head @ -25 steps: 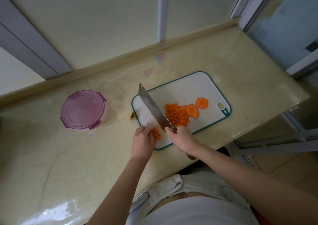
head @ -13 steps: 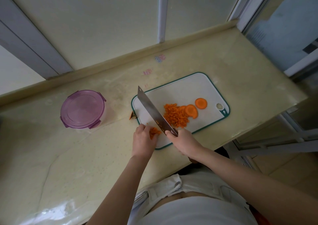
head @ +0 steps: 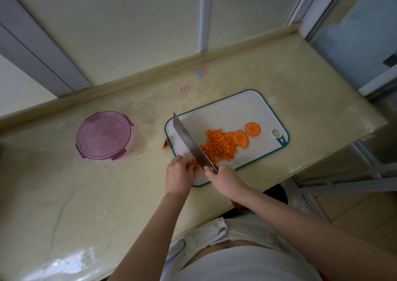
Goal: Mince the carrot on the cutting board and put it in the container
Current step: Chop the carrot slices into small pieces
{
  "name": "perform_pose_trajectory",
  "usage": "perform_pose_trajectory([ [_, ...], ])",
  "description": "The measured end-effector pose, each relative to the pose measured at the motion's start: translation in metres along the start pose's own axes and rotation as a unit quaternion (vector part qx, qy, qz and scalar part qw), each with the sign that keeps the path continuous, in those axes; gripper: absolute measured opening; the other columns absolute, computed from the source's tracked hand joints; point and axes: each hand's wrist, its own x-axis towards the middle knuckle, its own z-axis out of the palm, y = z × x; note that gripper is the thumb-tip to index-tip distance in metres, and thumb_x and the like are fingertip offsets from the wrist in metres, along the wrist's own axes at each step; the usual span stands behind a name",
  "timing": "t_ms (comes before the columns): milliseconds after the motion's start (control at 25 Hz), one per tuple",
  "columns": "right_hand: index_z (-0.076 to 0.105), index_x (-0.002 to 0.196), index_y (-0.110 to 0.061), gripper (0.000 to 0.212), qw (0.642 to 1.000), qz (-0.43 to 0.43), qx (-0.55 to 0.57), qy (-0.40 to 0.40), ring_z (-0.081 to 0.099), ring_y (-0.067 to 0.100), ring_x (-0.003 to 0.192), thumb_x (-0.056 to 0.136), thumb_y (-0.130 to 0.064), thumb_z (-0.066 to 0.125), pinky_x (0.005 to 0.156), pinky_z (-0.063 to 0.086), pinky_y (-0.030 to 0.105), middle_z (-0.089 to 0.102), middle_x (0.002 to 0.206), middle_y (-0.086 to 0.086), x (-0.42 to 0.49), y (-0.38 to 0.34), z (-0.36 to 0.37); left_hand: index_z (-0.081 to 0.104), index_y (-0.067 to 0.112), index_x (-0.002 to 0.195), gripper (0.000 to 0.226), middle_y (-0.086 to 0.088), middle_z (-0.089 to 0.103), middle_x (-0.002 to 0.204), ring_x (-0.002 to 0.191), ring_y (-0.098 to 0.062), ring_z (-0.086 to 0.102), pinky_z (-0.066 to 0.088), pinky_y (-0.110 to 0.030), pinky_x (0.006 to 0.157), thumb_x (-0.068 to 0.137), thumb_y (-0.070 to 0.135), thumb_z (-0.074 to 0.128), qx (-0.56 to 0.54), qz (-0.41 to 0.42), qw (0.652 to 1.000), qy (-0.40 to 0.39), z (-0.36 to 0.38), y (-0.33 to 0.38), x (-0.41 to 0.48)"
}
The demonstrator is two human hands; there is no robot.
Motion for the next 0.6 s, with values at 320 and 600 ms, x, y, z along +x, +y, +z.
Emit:
perform_pose_trajectory([
  [320, 0.035, 0.053, -0.016, 0.049, 0.999, -0.026, -0.011, 0.03, 0.037, 0.01, 0.047, 0.098, -0.033, 0.047, 0.045, 0.026, 0.026, 0.039, 0.052, -0.001, 0.003, -0.008, 0.008, 0.065, -0.001, 0.064, 0.01, -0.013, 0.057, 0.07, 0.064, -0.029, 0.054, 0.044, -0.034, 0.059, 0.073, -0.003, 0.07, 0.004, 0.014, 1.0, 0.009, 0.001, -0.001, 0.0],
  [600, 0.045, 0.066, -0.011, 0.04, 0.999, -0.023, 0.046, 0.014, 0.039, 0.015, 0.047, 0.097, -0.036, 0.047, 0.043, 0.03, 0.02, 0.039, 0.053, 0.001, 0.013, -0.003, -0.005, 0.066, 0.002, 0.067, 0.008, -0.01, 0.06, 0.07, 0.066, -0.025, 0.056, 0.044, -0.027, 0.062, 0.072, -0.003, 0.072, -0.005, 0.039, 0.999, 0.016, -0.002, -0.001, -0.002],
])
